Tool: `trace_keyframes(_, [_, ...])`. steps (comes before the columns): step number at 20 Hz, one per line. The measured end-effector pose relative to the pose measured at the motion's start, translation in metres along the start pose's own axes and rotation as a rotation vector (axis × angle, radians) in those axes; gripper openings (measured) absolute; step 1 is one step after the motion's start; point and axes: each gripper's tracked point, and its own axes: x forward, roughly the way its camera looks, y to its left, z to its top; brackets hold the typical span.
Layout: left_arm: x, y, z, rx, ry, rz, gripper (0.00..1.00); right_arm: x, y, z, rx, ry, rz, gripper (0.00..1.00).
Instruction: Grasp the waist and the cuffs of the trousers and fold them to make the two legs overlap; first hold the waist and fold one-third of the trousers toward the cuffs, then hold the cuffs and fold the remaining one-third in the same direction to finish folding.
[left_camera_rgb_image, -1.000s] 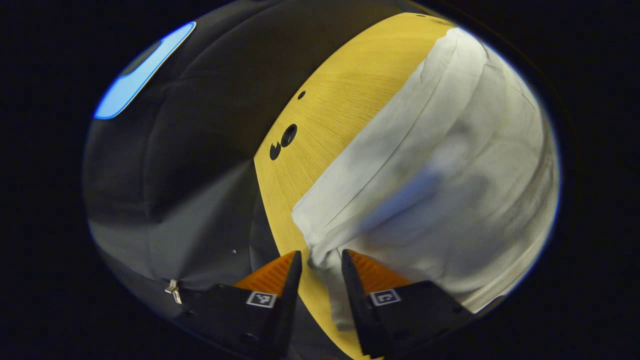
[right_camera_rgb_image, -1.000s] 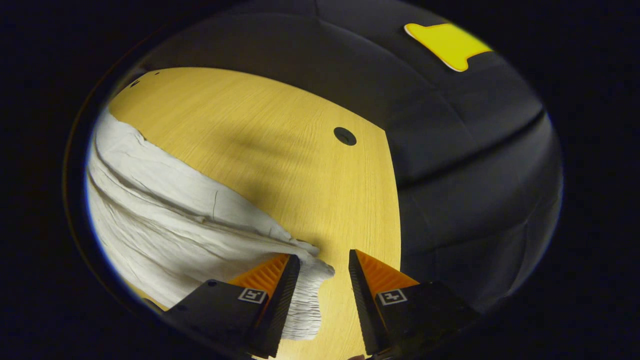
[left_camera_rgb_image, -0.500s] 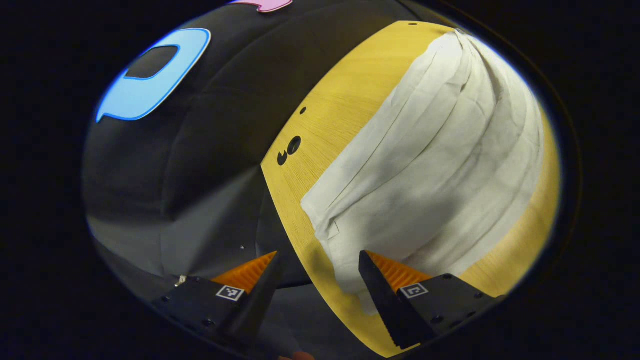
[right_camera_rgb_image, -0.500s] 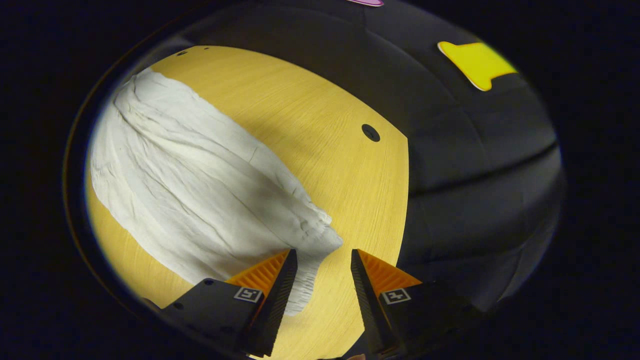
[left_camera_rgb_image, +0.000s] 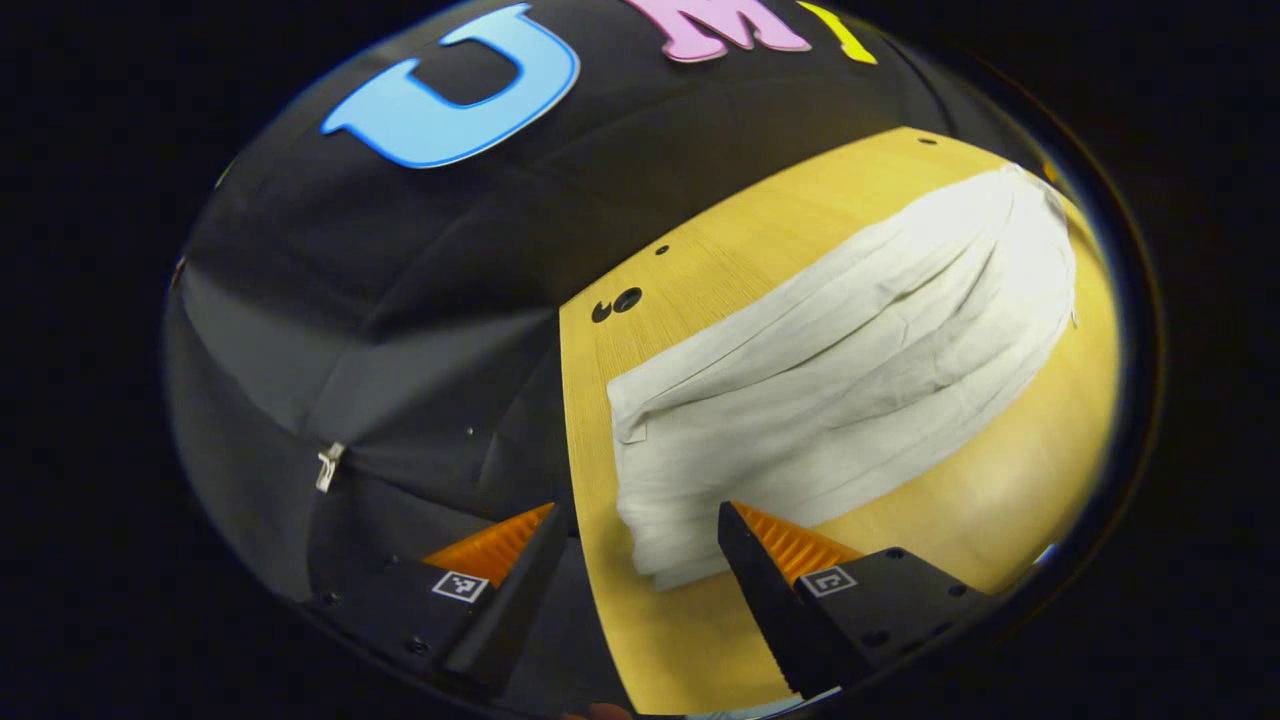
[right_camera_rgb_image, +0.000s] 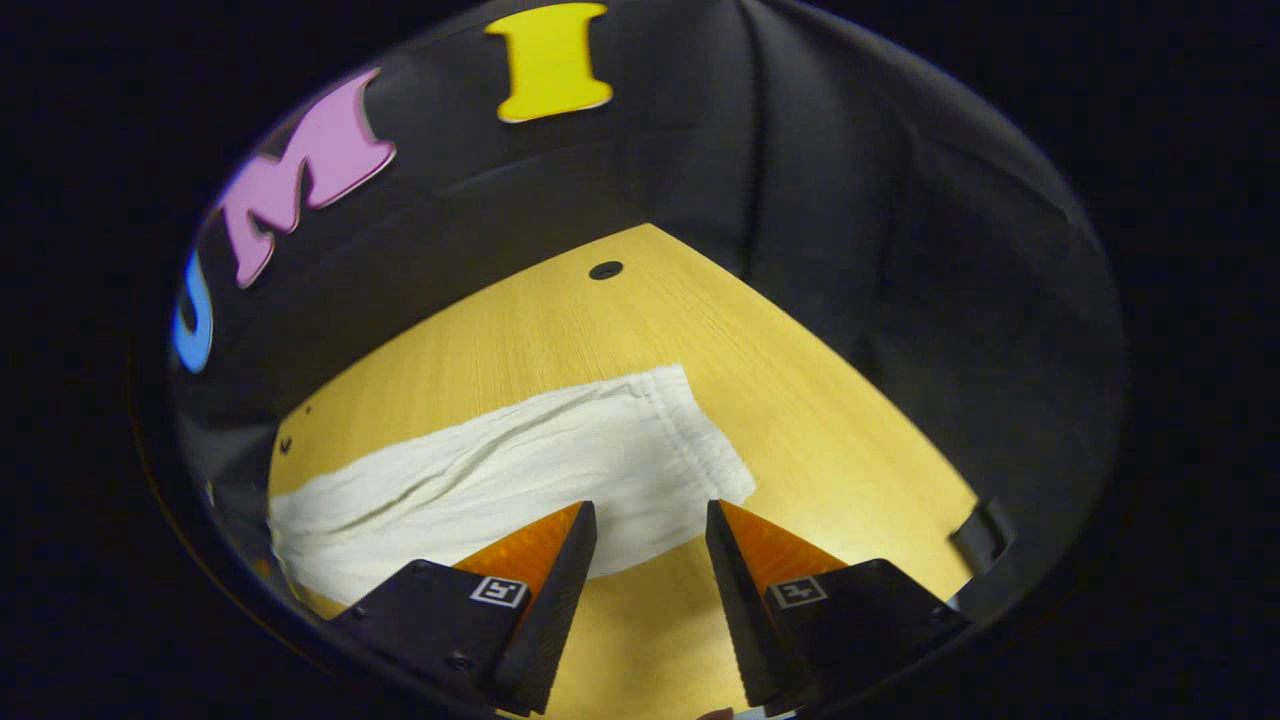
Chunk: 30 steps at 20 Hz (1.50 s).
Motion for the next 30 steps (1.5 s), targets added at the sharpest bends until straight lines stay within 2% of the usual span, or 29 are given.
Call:
trace_keyframes(2, [-0.016,-0.005,0.002,-0.098,-0.013,0.003,0.97,0.014,0.0,-0.018,0.165,0.023,0.0,0.72])
trace_keyframes(5, [-0.036,-0.013,0.003,-0.206,-0.031,0.011,0.97,0.019,-0.011,-0.017,0.363,-0.01,-0.002,0.72])
trace_keyframes(10, [-0.048,-0.036,0.006,-0.249,-0.019,-0.015,0.98,0.04,-0.025,0.018,0.69,-0.07,-0.01,0.7])
trace_keyframes(12, [-0.046,-0.043,0.009,-0.258,-0.013,-0.023,0.98,0.056,-0.025,0.029,0.774,-0.089,-0.008,0.71])
trace_keyframes(15, [-0.049,-0.059,0.013,-0.311,-0.006,-0.037,0.98,0.078,-0.02,0.02,0.784,-0.099,0.019,0.66])
trace_keyframes(16, [-0.049,-0.063,0.015,-0.328,-0.008,-0.042,0.98,0.077,-0.022,0.013,0.781,-0.109,0.021,0.47])
trace_keyframes(18, [-0.045,-0.072,0.013,-0.352,0.01,-0.05,0.98,0.08,-0.022,0.008,0.786,-0.119,0.04,0.26])
trace_keyframes(20, [-0.043,-0.071,0.013,-0.357,0.018,-0.046,0.98,0.079,-0.022,0.006,0.78,-0.12,0.076,0.12])
trace_keyframes(23, [-0.042,-0.073,0.012,-0.355,0.018,-0.051,0.98,0.067,-0.029,0.015,0.786,-0.152,0.115,0.11])
trace_keyframes(26, [-0.04,-0.07,0.012,-0.355,0.014,-0.053,0.98,0.05,-0.033,0.022,0.801,-0.193,0.123,0.11])
trace_keyframes(30, [-0.039,-0.073,0.011,-0.372,0.005,-0.077,0.98,0.029,-0.019,0.039,0.709,-0.255,0.189,0.11])
